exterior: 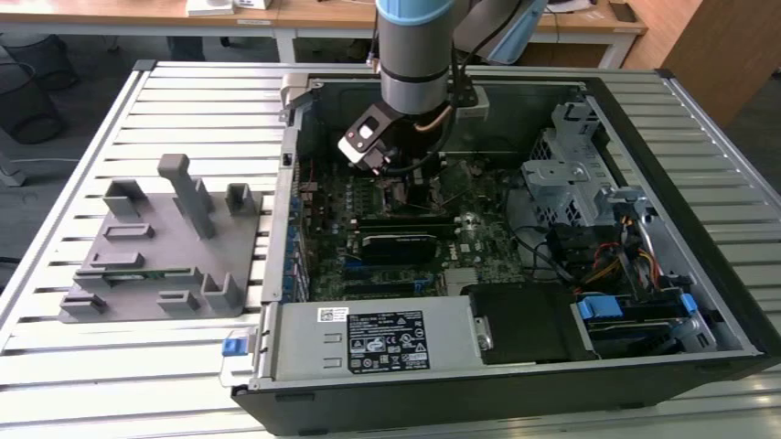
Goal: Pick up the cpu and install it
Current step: 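Place the cpu into insertion slot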
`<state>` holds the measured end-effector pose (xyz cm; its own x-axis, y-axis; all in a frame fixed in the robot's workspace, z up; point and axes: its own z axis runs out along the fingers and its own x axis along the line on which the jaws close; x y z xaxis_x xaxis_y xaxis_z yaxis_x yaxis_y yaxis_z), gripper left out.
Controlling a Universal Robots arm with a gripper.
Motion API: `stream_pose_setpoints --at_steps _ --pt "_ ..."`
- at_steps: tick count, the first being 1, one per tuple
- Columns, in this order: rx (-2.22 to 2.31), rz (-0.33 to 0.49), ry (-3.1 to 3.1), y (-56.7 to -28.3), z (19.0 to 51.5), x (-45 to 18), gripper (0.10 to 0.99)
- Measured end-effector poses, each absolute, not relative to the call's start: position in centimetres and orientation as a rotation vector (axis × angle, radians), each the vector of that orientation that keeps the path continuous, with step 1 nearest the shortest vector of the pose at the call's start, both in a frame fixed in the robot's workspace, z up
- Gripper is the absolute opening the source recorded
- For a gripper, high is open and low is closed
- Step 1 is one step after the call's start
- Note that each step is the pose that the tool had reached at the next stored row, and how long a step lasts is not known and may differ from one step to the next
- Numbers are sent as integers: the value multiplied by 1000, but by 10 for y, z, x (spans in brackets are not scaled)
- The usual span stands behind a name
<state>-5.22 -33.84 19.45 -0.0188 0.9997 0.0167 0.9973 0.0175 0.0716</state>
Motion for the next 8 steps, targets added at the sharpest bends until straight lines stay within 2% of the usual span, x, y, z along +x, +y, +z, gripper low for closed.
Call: stream_pose_setpoints --at_steps 8 --pt "2174 96 2213 -338 192 -52 541"
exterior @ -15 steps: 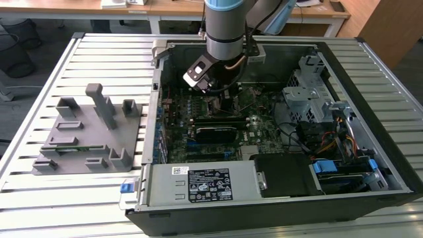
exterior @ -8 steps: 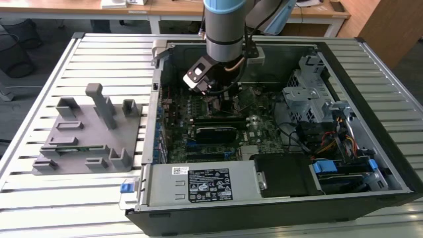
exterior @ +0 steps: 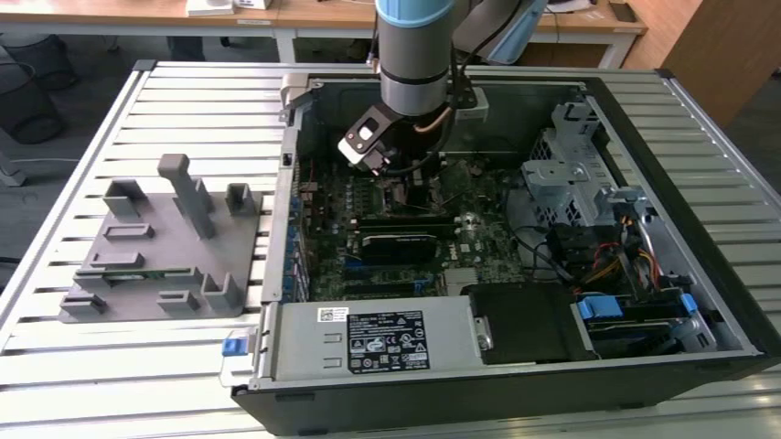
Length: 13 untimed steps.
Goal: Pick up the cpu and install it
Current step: 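Place the cpu into insertion slot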
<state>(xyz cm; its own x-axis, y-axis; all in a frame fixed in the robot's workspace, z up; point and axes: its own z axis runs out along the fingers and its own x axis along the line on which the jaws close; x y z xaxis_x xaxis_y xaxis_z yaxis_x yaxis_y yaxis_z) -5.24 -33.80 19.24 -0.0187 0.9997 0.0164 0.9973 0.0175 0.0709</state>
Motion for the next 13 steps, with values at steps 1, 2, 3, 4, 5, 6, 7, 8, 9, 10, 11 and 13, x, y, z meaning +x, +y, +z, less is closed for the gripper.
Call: stream_pose_setpoints --at_steps 1,2,3,4,5,6,7,8,9,10,11,13 --pt "2174 97 2213 -338 192 -52 541" --pt "2174 97 2213 -338 192 -52 541" --pt "2174 97 2213 -338 192 -52 541" --pt "2174 97 2213 -338 192 -52 541" --pt "2174 97 2213 -338 192 -52 541" --pt "2174 97 2213 -338 192 -52 553" --pt "2174 97 2213 -338 192 -52 553" --pt "2174 97 2213 -338 192 -52 616" --pt "2174 97 2213 -338 192 -52 616" --pt "2174 97 2213 -338 192 -52 616" --pt "2174 97 2213 -338 192 -52 616" --pt "2174 97 2213 -338 193 -52 616"
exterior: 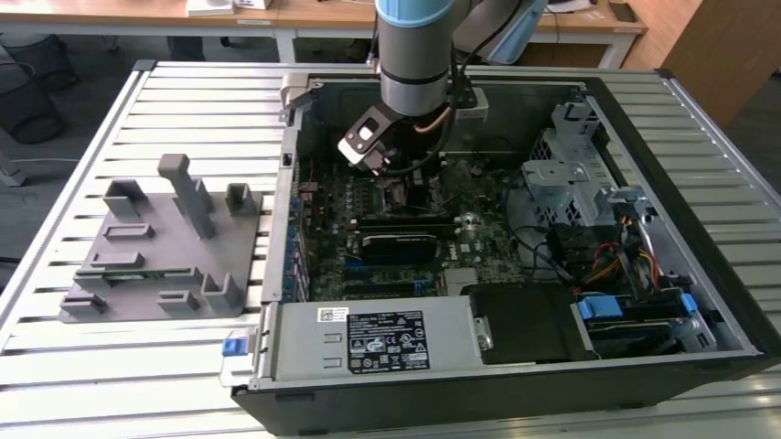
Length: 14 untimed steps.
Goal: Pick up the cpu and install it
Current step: 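Place the cpu into insertion slot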
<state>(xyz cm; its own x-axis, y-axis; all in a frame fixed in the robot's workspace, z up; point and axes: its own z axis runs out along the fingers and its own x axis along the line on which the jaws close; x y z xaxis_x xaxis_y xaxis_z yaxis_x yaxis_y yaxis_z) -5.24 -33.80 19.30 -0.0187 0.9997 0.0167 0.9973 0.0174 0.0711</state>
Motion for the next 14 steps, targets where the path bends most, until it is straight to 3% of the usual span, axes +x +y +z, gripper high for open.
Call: stream_pose_setpoints --at_steps 14 --pt "2178 96 2208 -336 194 -53 616"
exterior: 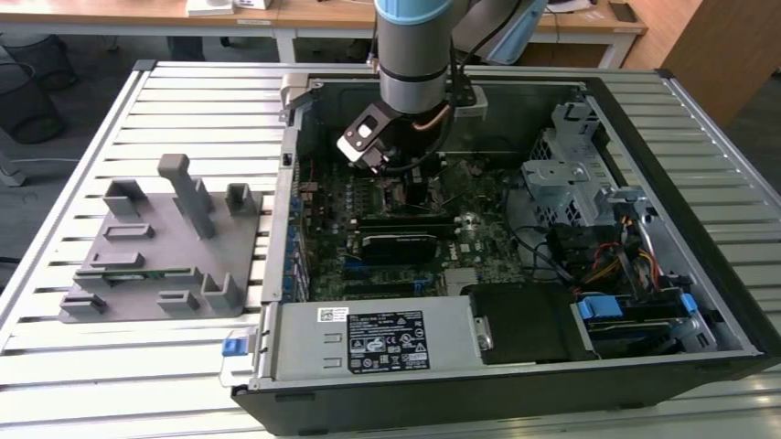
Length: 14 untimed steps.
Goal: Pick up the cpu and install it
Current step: 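Place the cpu into insertion slot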
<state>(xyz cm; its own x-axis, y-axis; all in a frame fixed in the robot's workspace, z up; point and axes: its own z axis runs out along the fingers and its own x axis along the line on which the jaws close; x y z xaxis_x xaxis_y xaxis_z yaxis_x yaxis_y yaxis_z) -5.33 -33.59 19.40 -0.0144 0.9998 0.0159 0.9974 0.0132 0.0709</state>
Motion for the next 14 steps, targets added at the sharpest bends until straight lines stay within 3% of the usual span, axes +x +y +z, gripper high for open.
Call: stream_pose_setpoints --at_steps 11,13,14 --pt "2177 92 2207 -336 198 -53 616" --pt "2177 93 2207 -336 201 -53 600" --pt "2177 92 2207 -336 203 -53 537"
